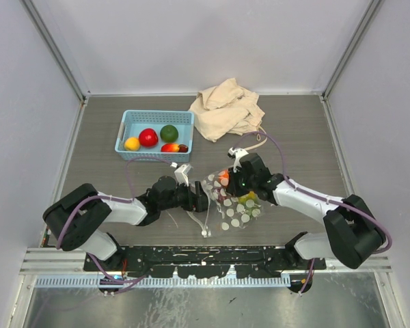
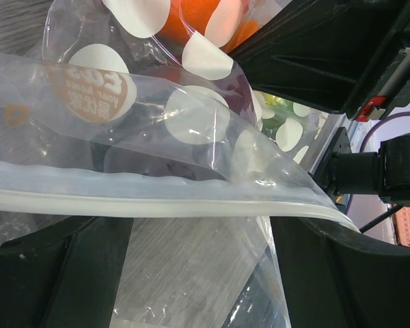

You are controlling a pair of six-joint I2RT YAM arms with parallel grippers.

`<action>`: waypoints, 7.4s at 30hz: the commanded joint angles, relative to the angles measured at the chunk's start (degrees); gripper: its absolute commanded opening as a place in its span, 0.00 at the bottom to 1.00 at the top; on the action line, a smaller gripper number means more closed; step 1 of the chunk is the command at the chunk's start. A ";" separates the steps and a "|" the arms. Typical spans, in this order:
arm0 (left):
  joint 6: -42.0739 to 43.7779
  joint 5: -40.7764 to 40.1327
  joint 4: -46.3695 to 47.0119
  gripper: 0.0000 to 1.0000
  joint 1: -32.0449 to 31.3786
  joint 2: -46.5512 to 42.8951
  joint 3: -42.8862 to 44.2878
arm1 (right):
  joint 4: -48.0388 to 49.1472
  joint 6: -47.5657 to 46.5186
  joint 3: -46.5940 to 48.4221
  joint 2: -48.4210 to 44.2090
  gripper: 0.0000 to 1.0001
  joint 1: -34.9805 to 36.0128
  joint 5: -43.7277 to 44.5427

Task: Open the zip-top bag and remove the fake food
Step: Pick up the fake fruit from the zipper food storage bag.

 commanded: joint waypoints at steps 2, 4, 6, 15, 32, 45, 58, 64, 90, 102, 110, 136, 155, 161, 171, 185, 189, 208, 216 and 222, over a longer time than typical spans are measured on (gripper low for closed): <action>1.95 -0.09 0.34 0.80 -0.14 -0.89 1.98 | 3.71 -0.74 2.15 0.69 0.08 -0.14 -3.42; 2.30 -0.34 -0.36 0.80 -0.15 -1.14 2.01 | 3.71 -0.74 2.20 -0.06 0.08 -0.21 -3.12; 2.60 -0.71 -1.00 0.80 -0.17 -1.56 1.85 | 3.59 -0.77 2.22 -1.46 0.08 -0.20 -2.56; 2.89 -1.34 -1.84 0.80 -0.13 -2.23 1.78 | 2.31 -1.83 3.26 -4.71 0.09 -1.35 -2.38; 3.07 -1.51 -2.61 0.74 -0.12 -2.83 1.49 | 2.95 -3.75 7.98 -1.05 0.11 -1.61 -4.48; 3.24 -1.95 -3.87 0.61 -0.17 -2.82 1.70 | 1.90 -4.27 11.06 6.30 0.11 -1.61 -5.15; 6.03 -2.14 -7.96 0.71 -0.15 -3.61 2.91 | 1.86 -5.56 9.35 9.66 0.10 -1.61 -10.54; 7.57 -1.74 -10.01 0.82 -0.10 -3.51 4.18 | 2.49 -6.11 9.89 11.41 0.10 -1.61 -13.99; 7.26 0.75 -10.76 0.84 -0.15 -0.82 5.63 | 10.41 -1.47 9.07 15.68 0.09 -1.54 -26.13; 13.17 -3.24 -21.46 0.92 -0.16 -3.98 7.26 | 9.67 -0.91 10.59 17.22 0.09 -1.53 -25.98; 14.76 -5.66 -26.73 0.88 -0.96 -4.81 8.95 | 9.85 -0.42 11.63 18.62 0.10 -1.55 -26.94; 13.66 -6.03 -26.81 0.15 -1.42 -6.72 7.34 | 8.10 -3.41 1.33 -9.22 0.60 -1.88 -23.72; 13.05 -3.32 -23.80 0.12 -1.29 -6.22 6.55 | 29.93 4.37 -12.77 -6.89 0.68 -1.71 -33.49; 12.74 -3.01 -23.59 0.12 -1.28 -6.18 6.73 | 31.25 3.75 -10.78 -3.14 0.58 -1.08 -34.76; 12.25 -2.54 -22.97 0.12 -1.19 -5.43 7.04 | 32.73 3.87 -10.95 -1.22 0.18 1.35 -34.05; 11.15 -3.02 -23.15 0.12 -0.11 -9.23 4.82 | 21.98 -0.25 -12.89 -13.98 0.01 1.29 -22.48; 9.86 -2.38 -22.15 0.11 0.68 -11.30 3.86 | 18.72 -1.02 -13.26 -14.49 0.01 1.29 -20.05; 1.68 6.77 -19.14 0.11 7.00 -21.44 0.11 | 21.80 1.65 -16.10 -16.50 0.01 1.28 -21.07; -2.11 11.86 -18.29 0.11 12.77 -26.77 -0.83 | 22.14 2.03 -16.56 -16.93 0.01 1.28 -21.05; -2.43 14.10 -23.20 0.09 21.74 -31.08 0.85 | 22.32 1.94 -16.49 -16.77 0.01 1.29 -21.31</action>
